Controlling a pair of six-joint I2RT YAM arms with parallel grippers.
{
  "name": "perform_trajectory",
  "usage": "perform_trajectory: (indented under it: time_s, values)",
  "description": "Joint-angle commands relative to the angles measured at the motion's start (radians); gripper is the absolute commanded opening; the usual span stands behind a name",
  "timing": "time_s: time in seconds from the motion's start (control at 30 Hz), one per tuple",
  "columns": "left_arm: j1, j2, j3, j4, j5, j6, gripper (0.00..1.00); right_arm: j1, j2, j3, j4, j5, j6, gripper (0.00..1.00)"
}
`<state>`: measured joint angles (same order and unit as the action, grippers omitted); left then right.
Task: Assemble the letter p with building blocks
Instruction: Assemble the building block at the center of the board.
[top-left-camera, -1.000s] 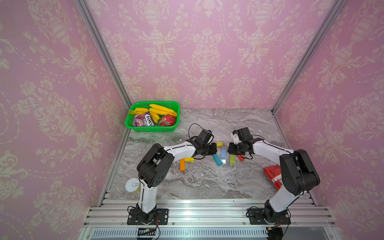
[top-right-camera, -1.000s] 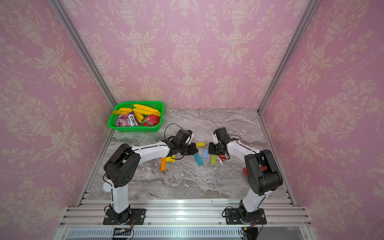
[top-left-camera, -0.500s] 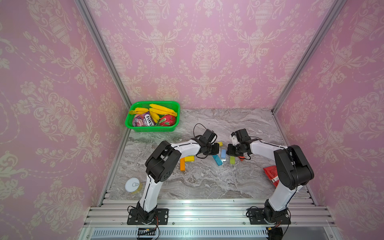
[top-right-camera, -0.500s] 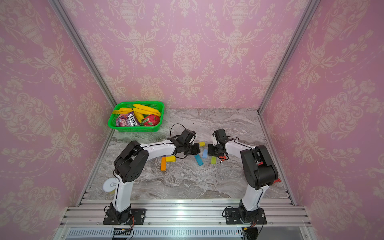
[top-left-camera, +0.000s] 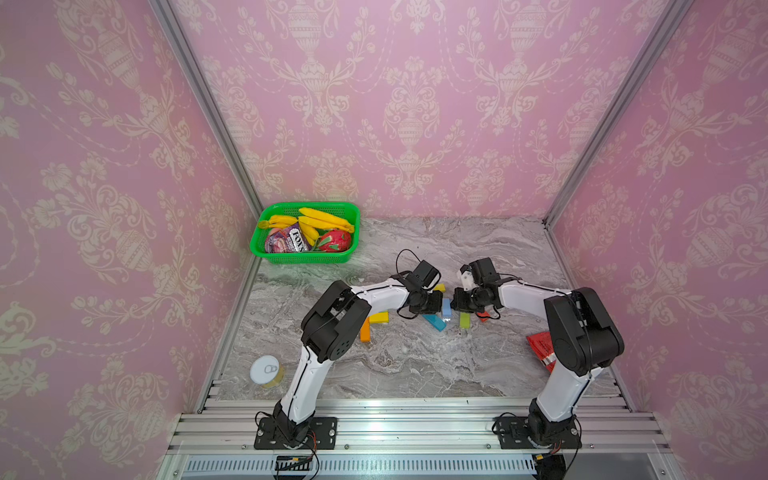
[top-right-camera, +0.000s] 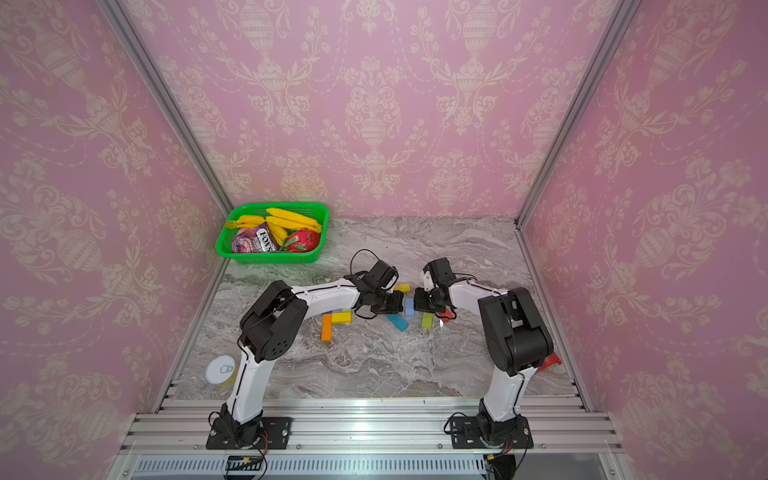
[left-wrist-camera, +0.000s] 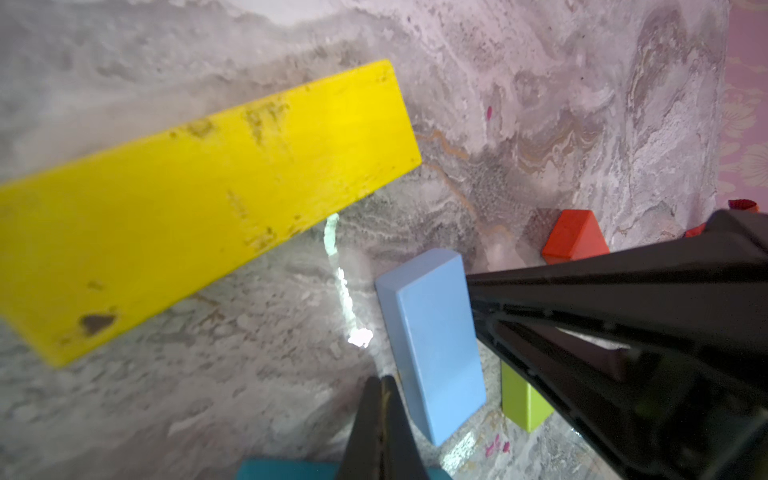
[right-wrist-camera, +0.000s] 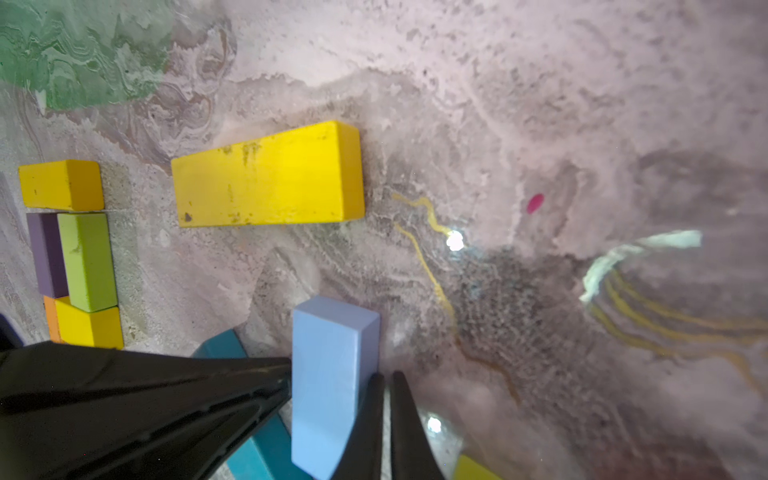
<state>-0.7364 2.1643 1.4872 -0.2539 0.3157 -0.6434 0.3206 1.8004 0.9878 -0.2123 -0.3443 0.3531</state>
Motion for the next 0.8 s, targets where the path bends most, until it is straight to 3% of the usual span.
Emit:
perform_trajectory:
  time_s: [0.0, 0.77]
  values:
    - [-0.006, 0.026, 0.032, -0.044, -0.030, 0.026, 0.00, -0.005, 0.041, 0.021, -0.005, -0.010, 0.023, 0.10]
    - [-0.002, 0.087, 0.140, -0.106, -0.044, 0.024, 0.00, -0.026, 0.110, 0.070, -0.020, -0.030, 0.024, 0.10]
